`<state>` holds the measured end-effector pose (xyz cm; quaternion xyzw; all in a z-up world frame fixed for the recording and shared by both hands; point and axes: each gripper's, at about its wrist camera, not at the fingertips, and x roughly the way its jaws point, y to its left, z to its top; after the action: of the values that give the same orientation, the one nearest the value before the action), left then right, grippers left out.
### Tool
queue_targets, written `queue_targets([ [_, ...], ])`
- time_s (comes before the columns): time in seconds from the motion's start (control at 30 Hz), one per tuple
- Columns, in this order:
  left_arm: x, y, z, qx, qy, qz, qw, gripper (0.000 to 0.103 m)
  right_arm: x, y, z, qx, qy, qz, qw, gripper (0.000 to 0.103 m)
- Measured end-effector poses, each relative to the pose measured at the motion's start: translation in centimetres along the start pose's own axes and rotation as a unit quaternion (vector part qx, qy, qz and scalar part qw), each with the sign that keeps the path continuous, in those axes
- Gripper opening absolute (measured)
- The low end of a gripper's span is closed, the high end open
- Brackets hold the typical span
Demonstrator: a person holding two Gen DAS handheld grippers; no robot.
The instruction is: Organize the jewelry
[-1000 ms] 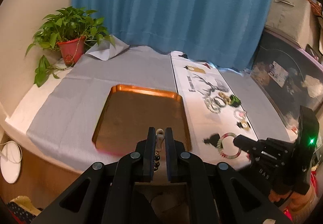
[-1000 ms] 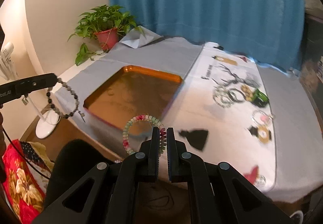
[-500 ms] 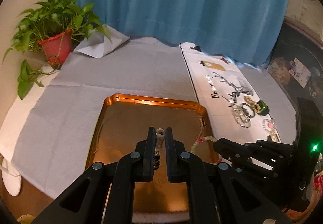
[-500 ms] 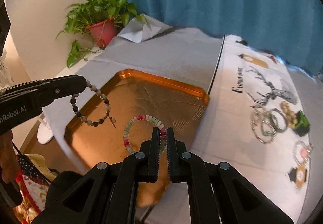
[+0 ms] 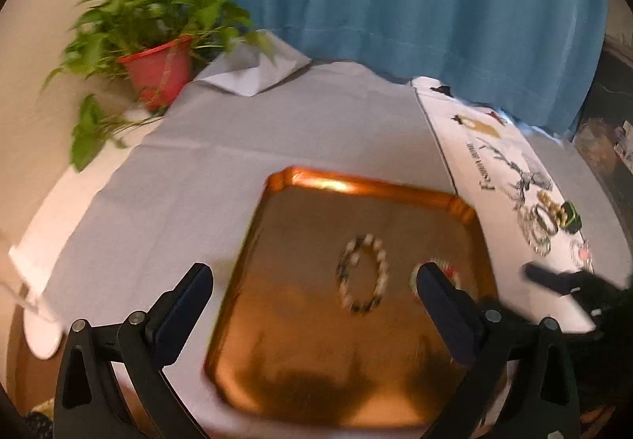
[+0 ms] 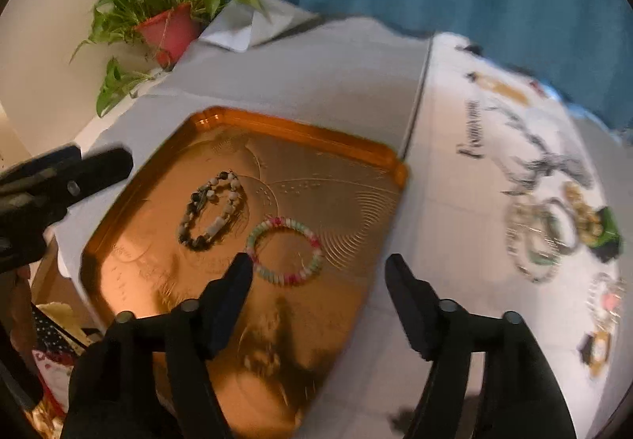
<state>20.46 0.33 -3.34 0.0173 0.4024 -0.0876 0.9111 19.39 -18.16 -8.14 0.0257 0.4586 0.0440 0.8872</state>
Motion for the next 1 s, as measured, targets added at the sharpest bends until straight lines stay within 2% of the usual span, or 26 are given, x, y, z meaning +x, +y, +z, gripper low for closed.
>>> queue_targets([
  [0.2,-7.7,-0.2,-5.7,-0.013,-0.022,0.026,0.9993,0.102,-9.5,0.0,-4.8,0.002,-0.061,0.006,0.998,0.078],
  [0.4,-14.4,-2.2,-10.6,0.003,-0.032,0.006,0.9995,0.102,-17.3,1.4,-11.4,0.002,-0.081,-0.001,0.997,0.08],
  [0.57,-18.5,-5.1,-12.7,0.039,-0.05,0.003,0.998,0.102,-21.6,2.1,-15.0,0.01,-0.098,-0.002,0.995,0.08],
  [0.77,-21.5,-7.0,-13.8,0.051,-0.07,-0.005,0.9962,0.102,-26.3,2.0,-17.5,0.008,-0.13,-0.012,0.991,0.08],
  [1.0,-23.1,-8.0,-14.0,0.056,-0.081,-0.002,0.9951,0.102,-28.3,1.4,-18.5,0.014,-0.144,-0.018,0.989,0.08],
])
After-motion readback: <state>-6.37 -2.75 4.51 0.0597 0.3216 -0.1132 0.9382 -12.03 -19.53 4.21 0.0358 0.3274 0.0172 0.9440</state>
